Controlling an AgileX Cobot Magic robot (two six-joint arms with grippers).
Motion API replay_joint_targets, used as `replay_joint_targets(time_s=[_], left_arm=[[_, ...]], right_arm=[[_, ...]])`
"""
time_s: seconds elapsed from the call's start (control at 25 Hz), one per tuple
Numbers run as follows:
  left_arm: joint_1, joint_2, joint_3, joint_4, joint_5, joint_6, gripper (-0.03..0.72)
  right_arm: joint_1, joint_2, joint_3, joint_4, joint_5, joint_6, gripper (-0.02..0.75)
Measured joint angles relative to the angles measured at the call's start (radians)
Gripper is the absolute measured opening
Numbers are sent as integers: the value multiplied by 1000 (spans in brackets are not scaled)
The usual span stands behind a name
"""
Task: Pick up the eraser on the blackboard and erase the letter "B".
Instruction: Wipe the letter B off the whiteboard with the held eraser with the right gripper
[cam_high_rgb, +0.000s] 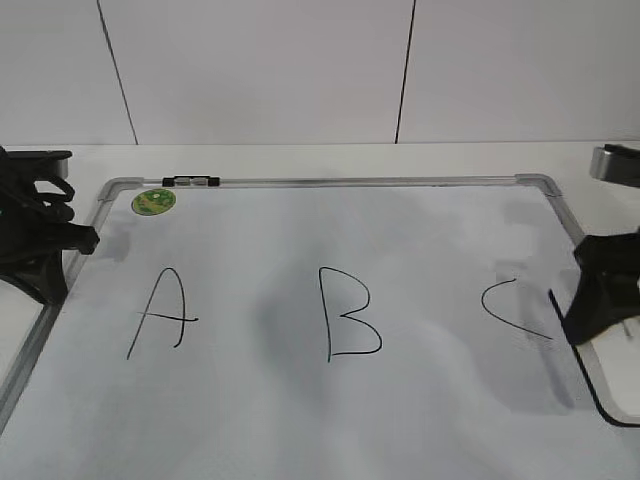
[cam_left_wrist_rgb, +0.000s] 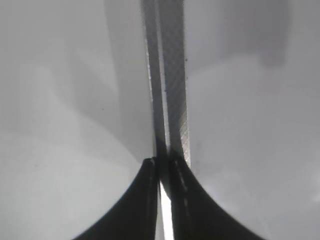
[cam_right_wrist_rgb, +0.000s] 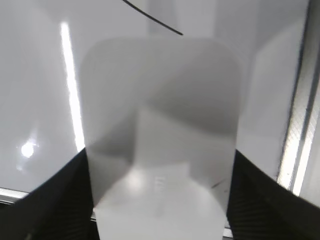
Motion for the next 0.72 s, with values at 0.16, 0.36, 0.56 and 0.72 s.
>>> replay_joint_targets(time_s=[0.16,0.36,0.56,0.72], left_arm=[[0,0,0,0,2,0,27],[2,0,0,0,4,0,27],[2,0,0,0,4,0,27],[2,0,0,0,6,0,26]], right_arm=[[116,65,-111,-41,36,22,534],[290,208,-302,-119,75,105,534],[376,357,-481,-152,91,129,534],[392,488,-616,-166,91,133,534]])
